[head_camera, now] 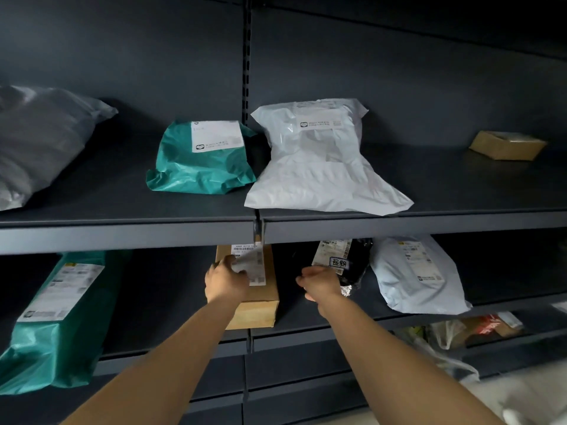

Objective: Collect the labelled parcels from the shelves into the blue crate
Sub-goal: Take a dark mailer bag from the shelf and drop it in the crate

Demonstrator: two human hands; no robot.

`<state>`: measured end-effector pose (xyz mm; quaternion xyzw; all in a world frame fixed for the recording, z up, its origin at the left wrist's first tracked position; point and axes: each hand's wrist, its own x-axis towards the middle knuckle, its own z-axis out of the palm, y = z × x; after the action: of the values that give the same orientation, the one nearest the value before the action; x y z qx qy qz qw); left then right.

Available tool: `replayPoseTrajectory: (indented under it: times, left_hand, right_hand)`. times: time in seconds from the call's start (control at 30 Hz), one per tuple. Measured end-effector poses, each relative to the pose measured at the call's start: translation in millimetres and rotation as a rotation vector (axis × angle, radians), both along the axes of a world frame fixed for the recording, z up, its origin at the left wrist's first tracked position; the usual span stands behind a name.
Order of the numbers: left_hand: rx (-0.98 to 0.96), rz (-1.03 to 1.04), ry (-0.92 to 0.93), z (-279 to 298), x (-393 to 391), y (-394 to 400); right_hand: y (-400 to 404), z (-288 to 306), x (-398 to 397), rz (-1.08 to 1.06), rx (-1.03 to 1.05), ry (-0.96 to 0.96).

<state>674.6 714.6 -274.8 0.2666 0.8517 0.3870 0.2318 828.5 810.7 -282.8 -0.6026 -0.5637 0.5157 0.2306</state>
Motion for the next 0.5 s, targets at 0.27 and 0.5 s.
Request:
replayPoseTrajectory:
  times: [0.27,0.5]
  left_hand:
    - [0.091,-0.126,0.088,15.0,70.0,53.2]
    - [0.047,-0.110,0.032,5.9,114.9,97.4]
  right_hand:
    - [43.7,9.4,60.9,-0.032,0.099,-0.063]
    - [80.6,1.7,112.1,-0.001,0.025,-0.051]
